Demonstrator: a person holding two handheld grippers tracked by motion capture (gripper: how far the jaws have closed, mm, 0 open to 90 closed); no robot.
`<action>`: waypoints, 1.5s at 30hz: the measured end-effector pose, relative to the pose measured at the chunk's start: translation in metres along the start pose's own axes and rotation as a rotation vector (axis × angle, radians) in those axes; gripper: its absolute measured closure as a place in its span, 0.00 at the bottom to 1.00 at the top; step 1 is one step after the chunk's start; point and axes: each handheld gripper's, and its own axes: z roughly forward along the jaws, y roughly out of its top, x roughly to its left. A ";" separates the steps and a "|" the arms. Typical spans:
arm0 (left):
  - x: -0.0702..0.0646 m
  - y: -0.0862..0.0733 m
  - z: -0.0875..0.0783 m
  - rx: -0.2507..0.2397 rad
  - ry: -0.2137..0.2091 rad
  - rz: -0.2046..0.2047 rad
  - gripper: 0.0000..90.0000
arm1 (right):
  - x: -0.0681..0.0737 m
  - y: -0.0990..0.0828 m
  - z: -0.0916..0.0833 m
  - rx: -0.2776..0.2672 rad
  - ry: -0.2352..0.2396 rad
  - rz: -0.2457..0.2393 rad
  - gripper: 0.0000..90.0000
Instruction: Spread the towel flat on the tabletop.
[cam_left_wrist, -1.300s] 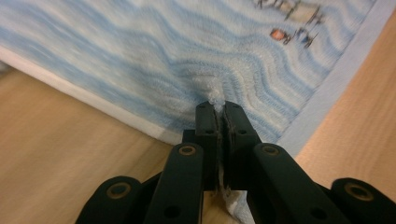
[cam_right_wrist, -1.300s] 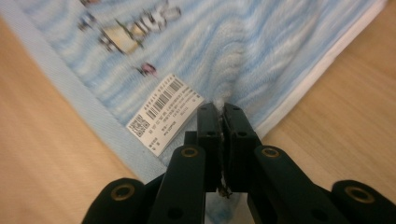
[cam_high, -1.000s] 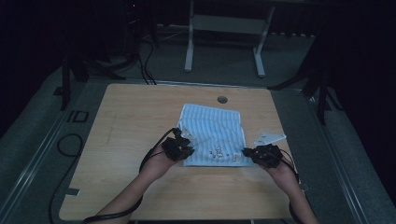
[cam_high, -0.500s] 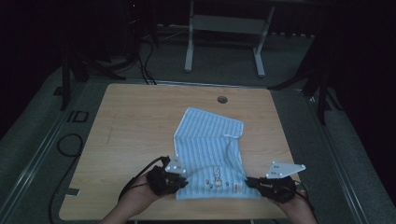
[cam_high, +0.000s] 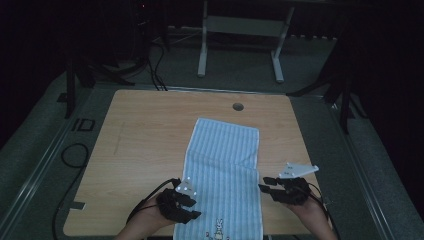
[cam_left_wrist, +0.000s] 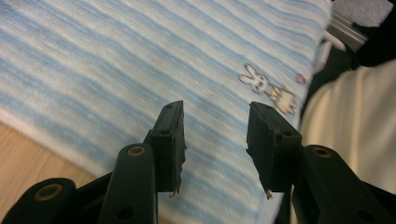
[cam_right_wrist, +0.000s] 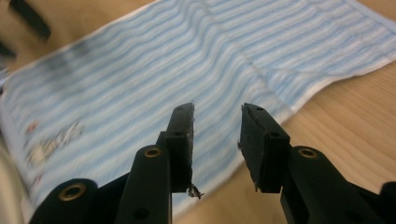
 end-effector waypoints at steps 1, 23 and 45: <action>0.002 0.001 0.004 0.006 -0.002 0.001 0.61 | -0.002 0.003 0.007 0.002 0.016 0.009 0.68; 0.040 0.022 0.052 0.031 0.013 -0.021 0.60 | -0.041 -0.006 0.085 0.148 -0.108 0.013 0.67; 0.085 0.076 0.079 0.003 0.071 -0.042 0.58 | -0.125 0.030 0.111 0.149 -0.186 0.133 0.66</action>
